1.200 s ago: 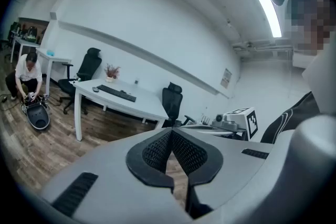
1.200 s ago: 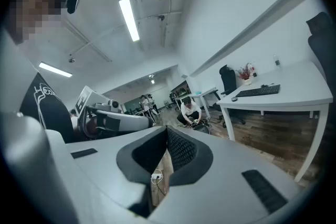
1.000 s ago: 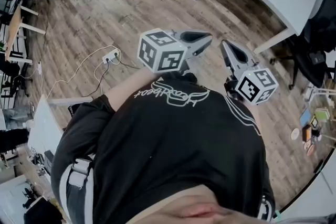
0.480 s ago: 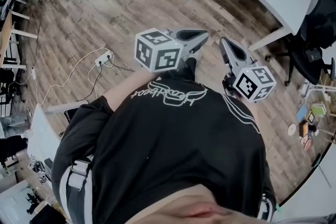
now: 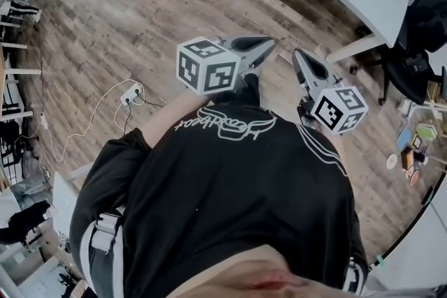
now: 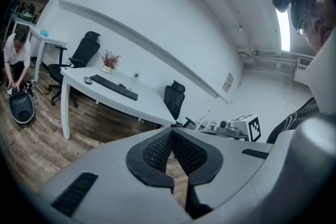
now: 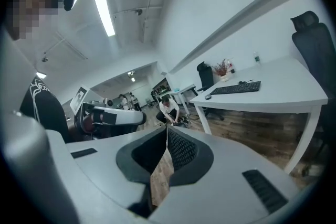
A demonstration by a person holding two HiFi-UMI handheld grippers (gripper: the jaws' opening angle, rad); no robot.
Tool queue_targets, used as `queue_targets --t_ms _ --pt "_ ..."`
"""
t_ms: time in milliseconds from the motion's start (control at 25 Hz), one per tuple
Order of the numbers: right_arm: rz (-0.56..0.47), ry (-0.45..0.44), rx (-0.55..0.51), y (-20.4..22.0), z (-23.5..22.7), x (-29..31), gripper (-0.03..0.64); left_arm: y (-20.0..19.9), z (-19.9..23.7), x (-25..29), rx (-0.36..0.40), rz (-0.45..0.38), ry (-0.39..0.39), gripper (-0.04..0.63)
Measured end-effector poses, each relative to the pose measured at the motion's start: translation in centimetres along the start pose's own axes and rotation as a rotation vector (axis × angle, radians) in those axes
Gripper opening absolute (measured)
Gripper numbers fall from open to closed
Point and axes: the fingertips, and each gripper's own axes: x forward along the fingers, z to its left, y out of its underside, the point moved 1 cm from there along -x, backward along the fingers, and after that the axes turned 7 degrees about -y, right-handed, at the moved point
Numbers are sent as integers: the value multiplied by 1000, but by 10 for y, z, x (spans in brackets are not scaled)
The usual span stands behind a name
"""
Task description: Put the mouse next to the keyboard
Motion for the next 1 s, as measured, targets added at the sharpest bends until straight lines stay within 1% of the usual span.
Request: queue_targets --t_ms 200,360,560,720,840,1000 --pt "13 58 60 -23 -66 33 10 -35 44 59 -12 55 46 6" --pt "43 68 74 -50 -113 85 11 -72 100 95 -31 67 48 6" --pt "110 48 82 -84 -165 162 10 -120 187 127 -93 50 3 6" --pt "131 31 47 -114 -195 204 11 -147 232 145 -108 45 -26 6" --pt "163 27 30 -118 -213 228 11 -155 259 153 -129 48 -46 6" --pt "211 4 39 -111 -230 256 11 -154 289 157 -173 53 -86 6"
